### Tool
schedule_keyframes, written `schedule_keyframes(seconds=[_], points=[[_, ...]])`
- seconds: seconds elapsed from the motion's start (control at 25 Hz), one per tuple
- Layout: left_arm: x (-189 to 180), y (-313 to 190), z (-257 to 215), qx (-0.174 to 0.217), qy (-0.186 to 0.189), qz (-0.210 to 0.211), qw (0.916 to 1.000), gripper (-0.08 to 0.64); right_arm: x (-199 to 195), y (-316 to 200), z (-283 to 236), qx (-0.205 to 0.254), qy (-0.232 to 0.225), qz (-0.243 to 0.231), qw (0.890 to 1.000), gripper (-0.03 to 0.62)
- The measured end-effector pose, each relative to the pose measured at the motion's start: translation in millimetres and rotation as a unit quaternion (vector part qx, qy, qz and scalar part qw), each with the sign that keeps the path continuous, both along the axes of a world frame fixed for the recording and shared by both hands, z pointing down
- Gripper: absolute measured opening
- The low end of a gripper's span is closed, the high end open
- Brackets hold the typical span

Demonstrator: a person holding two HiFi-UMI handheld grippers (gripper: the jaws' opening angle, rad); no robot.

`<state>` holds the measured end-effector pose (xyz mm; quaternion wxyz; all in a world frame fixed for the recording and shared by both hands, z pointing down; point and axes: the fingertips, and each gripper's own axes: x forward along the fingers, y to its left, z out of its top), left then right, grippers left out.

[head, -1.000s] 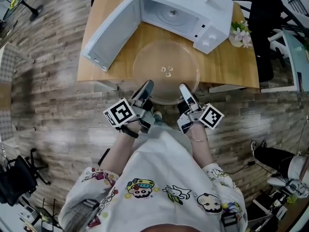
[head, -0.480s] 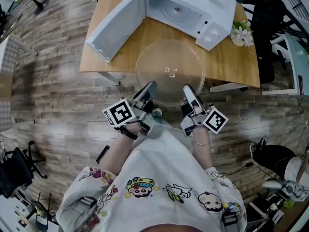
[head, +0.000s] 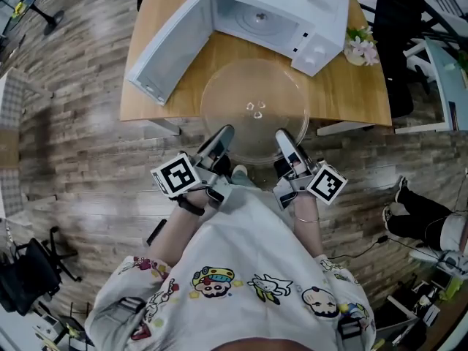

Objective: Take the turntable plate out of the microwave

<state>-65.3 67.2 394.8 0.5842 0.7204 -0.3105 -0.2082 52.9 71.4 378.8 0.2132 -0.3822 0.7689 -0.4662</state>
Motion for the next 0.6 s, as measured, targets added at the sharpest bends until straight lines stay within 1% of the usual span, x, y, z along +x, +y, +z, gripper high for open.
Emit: schedule_keyframes(seconds=[0.12,0.24,0.36,0.48,0.6], points=[[-2.3,-7.3,-6.5,0.023,-0.024,0.017,0.9993,0.055,0.2,-2.1,-3.8,-0.001,0.003,0.010,1.000,0.094],[-3.9,-10.6,-7.8,0.020,-0.025,0.018,0.9993,0.055,-0.9,-4.9,-7.5,0.004,0.003,0.015,1.000,0.094],[-1.7,-13.6,-13.9,0.043,-0.023,0.033,0.9983,0.055,-1.1,-4.4,-8.2,0.004,0.004,0.018,1.000,0.094],[0.8,-12.7,-14.7,0.037,-0.018,0.034,0.9986,0.055,1.1,-3.7,-9.3,0.003,0.003,0.019,1.000,0.095],[1.5,-9.4,-13.3,0.016,-0.011,0.030,0.9994,0.055,2.5,-1.9,-10.8,0.001,0.002,0.020,1.000,0.097]])
